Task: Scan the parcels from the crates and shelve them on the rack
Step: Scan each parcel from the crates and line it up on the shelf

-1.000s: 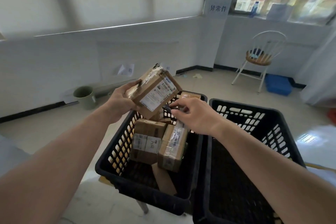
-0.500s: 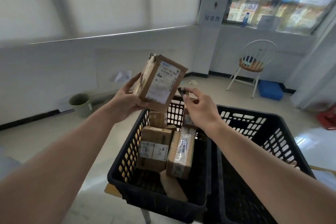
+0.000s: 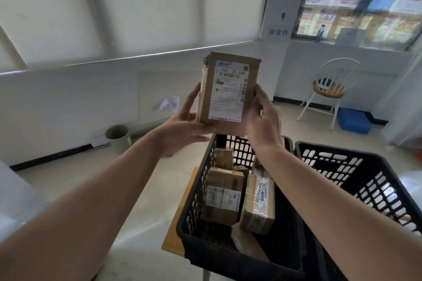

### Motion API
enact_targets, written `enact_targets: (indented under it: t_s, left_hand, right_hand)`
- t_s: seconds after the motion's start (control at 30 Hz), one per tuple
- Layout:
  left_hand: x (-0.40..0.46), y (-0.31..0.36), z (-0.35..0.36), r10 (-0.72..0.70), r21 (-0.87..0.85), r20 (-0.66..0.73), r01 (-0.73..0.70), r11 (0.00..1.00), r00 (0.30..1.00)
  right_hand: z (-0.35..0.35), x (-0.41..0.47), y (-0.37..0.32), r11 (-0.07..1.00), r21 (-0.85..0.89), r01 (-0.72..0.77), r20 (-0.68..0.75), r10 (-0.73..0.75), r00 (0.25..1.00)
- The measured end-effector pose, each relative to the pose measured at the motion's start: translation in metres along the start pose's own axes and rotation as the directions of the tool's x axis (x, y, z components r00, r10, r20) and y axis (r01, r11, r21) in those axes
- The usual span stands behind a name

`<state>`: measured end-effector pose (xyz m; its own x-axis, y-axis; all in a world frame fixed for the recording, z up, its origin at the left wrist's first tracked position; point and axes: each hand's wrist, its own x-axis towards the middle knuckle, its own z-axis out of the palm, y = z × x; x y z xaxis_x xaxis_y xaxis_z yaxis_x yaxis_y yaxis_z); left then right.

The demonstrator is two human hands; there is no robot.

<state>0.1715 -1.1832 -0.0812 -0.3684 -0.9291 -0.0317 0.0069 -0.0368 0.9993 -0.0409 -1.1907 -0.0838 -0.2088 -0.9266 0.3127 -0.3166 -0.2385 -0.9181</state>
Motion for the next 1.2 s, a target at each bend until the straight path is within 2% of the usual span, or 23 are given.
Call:
enact_targets:
  t_s: [0.07,0.17,0.3,0.47,0.7,0.83,1.07,1.13,1.2]
  left_hand:
    - [-0.010,0.004,-0.003,0.012,0.067,-0.047,-0.009,0.998,0.999]
    - [-0.019,0.010,-0.003,0.011,0.047,-0.196,-0.002,0.999,0.981]
    - [-0.036,0.018,0.005,0.063,0.091,-0.357,-0.032,0.995,0.932]
    - [-0.078,0.024,0.035,0.124,0.139,-0.512,-0.061,0.988,0.850]
    - [-0.177,0.033,0.097,0.220,0.252,-0.740,-0.041,0.967,0.635]
    - [-0.252,0.039,0.130,0.287,0.330,-0.828,0.006,0.944,0.482]
    - [-0.391,0.054,0.189,0.374,0.405,-0.904,0.138,0.904,0.208]
    - [-0.431,0.056,0.207,0.381,0.411,-0.908,0.194,0.890,0.174]
    - [-0.470,0.057,0.224,0.380,0.418,-0.907,0.268,0.868,0.183]
  right_hand:
    - [0.006,-0.001,-0.001,0.999,0.015,0.037,0.009,-0.037,0.999]
    - [0.013,-0.001,-0.006,0.996,0.053,0.073,0.050,-0.076,0.996]
    - [0.011,-0.006,-0.018,0.985,0.132,0.109,0.078,-0.120,0.990]
    - [-0.005,-0.021,-0.032,0.941,0.256,0.220,0.182,-0.271,0.945]
    - [-0.019,-0.069,-0.056,0.872,0.399,0.283,0.357,-0.432,0.828]
    - [-0.011,-0.121,-0.077,0.807,0.507,0.303,0.408,-0.534,0.740]
    - [-0.003,-0.240,-0.134,0.681,0.701,0.212,0.462,-0.661,0.591]
    - [-0.002,-0.276,-0.150,0.655,0.732,0.189,0.473,-0.687,0.552]
    - [-0.002,-0.312,-0.166,0.630,0.759,0.165,0.475,-0.709,0.521]
